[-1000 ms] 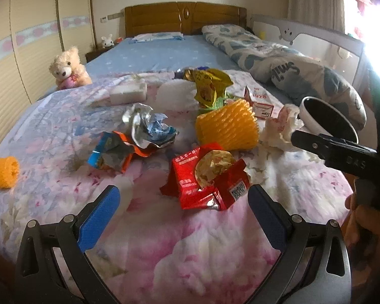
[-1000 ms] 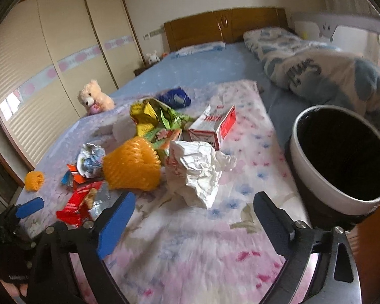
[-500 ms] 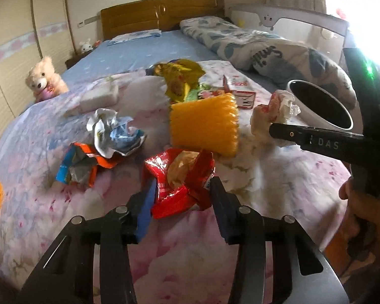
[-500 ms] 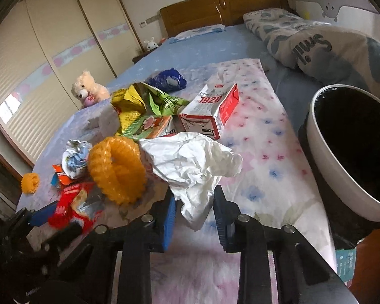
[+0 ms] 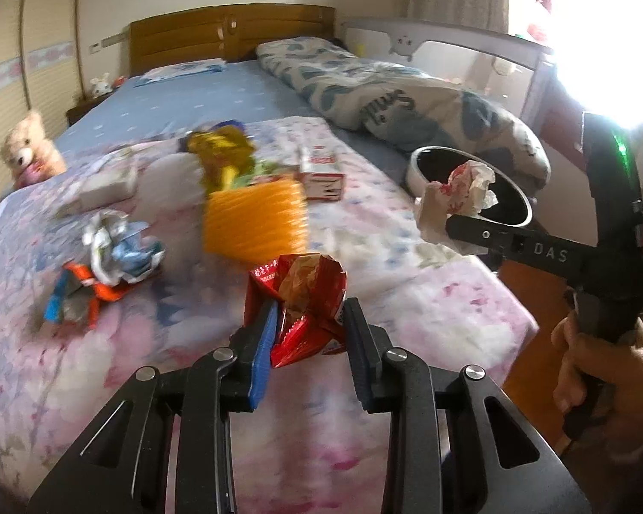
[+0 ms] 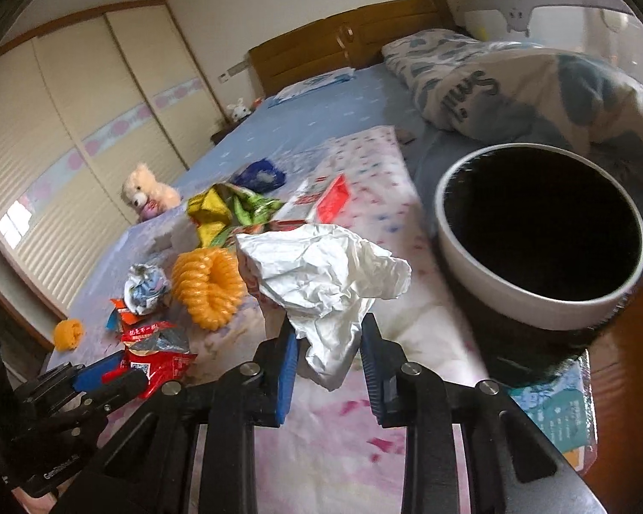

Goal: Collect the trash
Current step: 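Carry both items over the bin and open both tools to drop them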

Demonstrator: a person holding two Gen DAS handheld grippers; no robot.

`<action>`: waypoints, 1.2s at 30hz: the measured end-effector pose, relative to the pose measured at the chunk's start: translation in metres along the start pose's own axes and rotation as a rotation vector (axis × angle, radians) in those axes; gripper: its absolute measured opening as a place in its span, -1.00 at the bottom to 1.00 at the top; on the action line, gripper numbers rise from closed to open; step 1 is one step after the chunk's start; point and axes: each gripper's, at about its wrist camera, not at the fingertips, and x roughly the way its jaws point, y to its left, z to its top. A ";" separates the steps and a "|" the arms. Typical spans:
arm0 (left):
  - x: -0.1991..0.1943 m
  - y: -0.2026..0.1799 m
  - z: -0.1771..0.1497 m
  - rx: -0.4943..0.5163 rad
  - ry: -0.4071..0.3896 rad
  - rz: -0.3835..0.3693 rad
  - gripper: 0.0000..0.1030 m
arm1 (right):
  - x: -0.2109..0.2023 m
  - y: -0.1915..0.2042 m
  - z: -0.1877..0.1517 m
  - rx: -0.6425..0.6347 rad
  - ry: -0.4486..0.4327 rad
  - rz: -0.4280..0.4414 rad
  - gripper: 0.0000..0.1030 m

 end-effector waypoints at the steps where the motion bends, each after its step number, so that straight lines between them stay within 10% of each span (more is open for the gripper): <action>1: 0.001 -0.005 0.003 0.011 -0.005 -0.009 -0.44 | -0.001 -0.003 0.001 0.005 -0.002 -0.005 -0.46; 36: 0.087 -0.134 0.108 0.164 -0.014 -0.212 -0.45 | -0.033 -0.138 0.048 0.156 -0.020 -0.178 -0.40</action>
